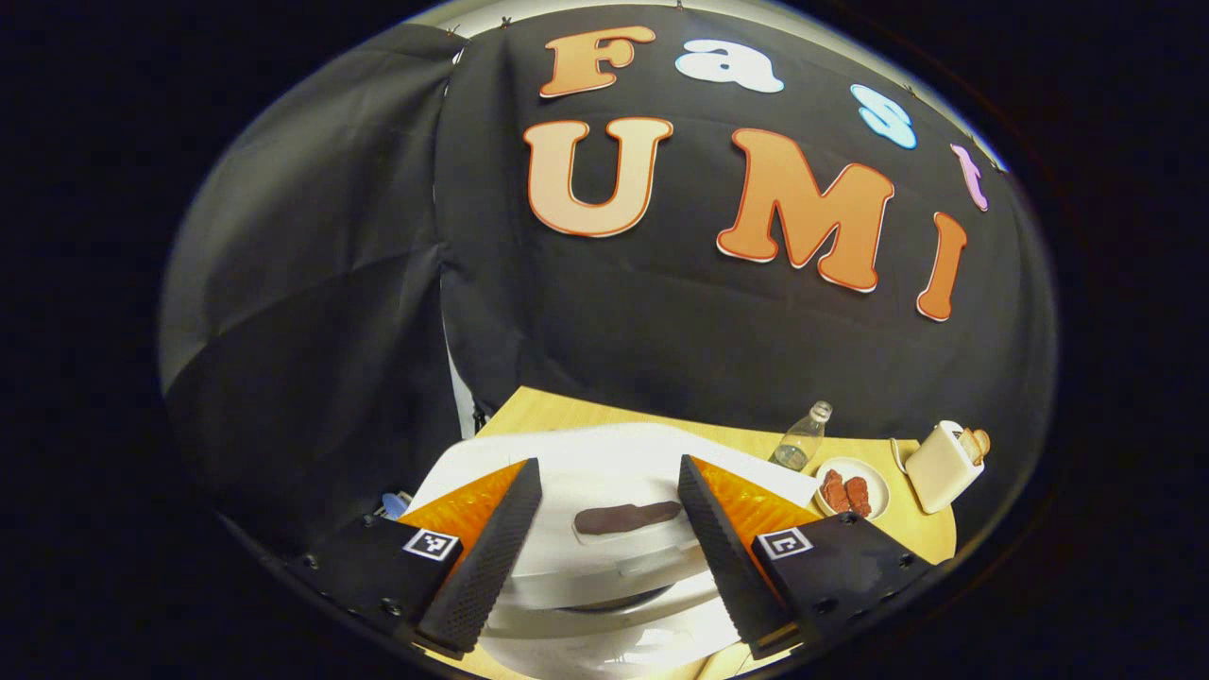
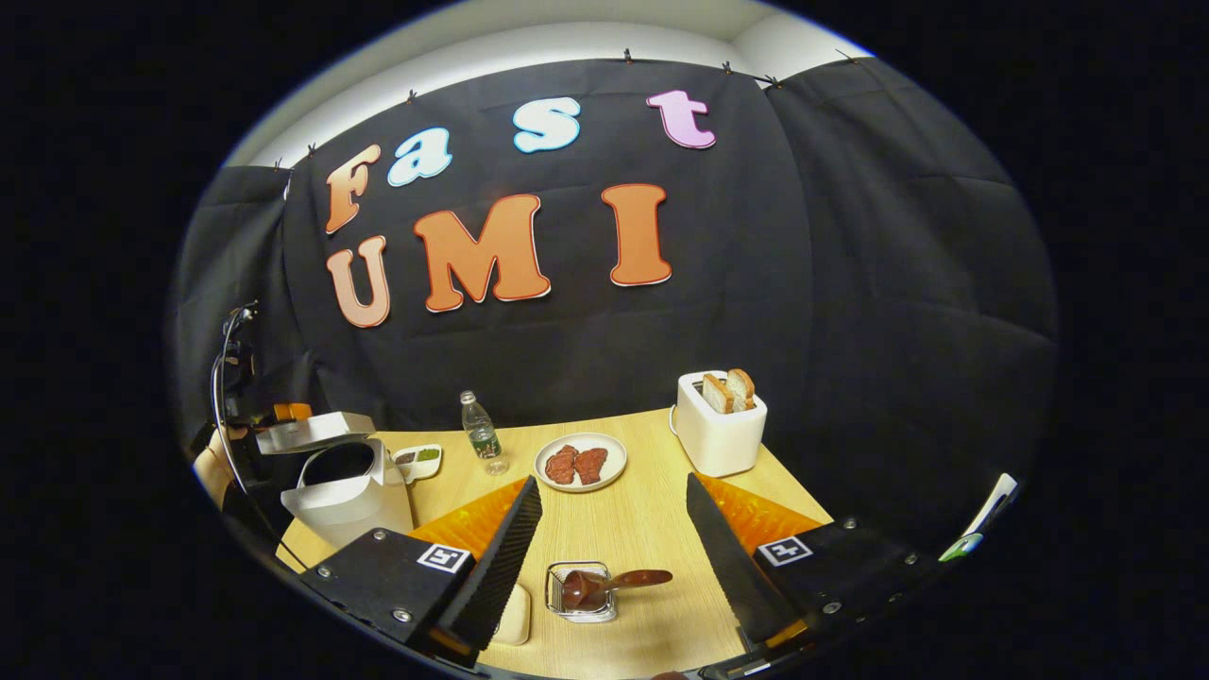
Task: Close the left gripper, press the button to open the rice cooker; take a wooden spoon from the chopstick holder with the right hand, scoop a spoonful of rice and pour it into the rice cooker, then put the wooden spoon back into the chopstick holder.
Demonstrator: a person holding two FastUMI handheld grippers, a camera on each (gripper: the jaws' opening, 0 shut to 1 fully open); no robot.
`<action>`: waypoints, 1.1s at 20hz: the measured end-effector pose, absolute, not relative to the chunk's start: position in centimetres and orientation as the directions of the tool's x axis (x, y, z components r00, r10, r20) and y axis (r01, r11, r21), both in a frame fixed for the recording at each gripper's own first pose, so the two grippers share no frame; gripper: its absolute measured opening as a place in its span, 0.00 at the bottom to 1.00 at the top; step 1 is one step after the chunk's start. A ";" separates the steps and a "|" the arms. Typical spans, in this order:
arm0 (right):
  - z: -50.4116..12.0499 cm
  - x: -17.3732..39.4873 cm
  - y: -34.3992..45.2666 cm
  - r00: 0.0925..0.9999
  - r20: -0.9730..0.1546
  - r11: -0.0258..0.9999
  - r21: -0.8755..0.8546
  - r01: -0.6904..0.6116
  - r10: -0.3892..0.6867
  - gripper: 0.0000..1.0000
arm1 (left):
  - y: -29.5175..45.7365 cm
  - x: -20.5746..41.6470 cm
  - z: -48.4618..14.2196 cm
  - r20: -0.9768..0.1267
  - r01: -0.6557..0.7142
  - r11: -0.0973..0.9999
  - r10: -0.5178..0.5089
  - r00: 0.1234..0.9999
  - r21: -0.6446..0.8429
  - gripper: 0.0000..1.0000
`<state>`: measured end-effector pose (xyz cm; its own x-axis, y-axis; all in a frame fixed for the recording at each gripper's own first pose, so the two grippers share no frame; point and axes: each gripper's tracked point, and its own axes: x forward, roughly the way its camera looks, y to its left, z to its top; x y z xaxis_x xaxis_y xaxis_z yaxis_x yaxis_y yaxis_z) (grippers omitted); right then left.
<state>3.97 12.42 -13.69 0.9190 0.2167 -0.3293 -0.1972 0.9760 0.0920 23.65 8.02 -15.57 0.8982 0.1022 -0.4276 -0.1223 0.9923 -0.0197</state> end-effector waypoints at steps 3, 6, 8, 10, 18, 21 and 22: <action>-14.7 3.6 12.3 0.907 -0.353 0.973 0.122 -0.198 0.229 0.95 | 7.9 23.2 -16.4 -0.399 -0.144 0.990 0.130 0.908 -0.004 1.00; -15.6 3.1 12.3 0.899 -0.368 0.971 0.124 -0.204 0.236 0.95 | 7.9 23.0 -18.0 -0.426 -0.140 0.990 0.136 0.895 0.022 1.00; -16.3 2.8 12.1 0.894 -0.383 0.972 0.117 -0.202 0.232 0.95 | 7.9 22.6 -19.6 -0.460 -0.141 0.990 0.140 0.877 0.033 0.98; -16.9 2.5 11.9 0.889 -0.397 0.973 0.128 -0.193 0.229 0.95 | 7.8 22.5 -20.8 -0.481 -0.134 0.989 0.144 0.865 0.056 1.00; -17.7 2.6 11.2 0.889 -0.415 0.980 0.115 -0.161 0.195 0.95 | 8.2 21.9 -23.3 -0.481 -0.159 0.985 0.173 0.860 0.070 1.00; -18.0 2.4 11.4 0.886 -0.419 0.979 0.115 -0.166 0.200 0.95 | 8.1 21.8 -23.5 -0.458 -0.132 0.987 0.161 0.874 0.094 1.00; -18.2 2.5 11.4 0.885 -0.421 0.979 0.116 -0.166 0.200 0.95 | 8.0 21.7 -23.3 -0.451 -0.124 0.988 0.154 0.879 0.097 1.00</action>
<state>2.46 11.43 -18.22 0.8848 0.2002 -0.4207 -0.1665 0.9792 0.1158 21.74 7.99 -23.30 0.8789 0.1543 -0.4513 -0.1238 0.9876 0.0966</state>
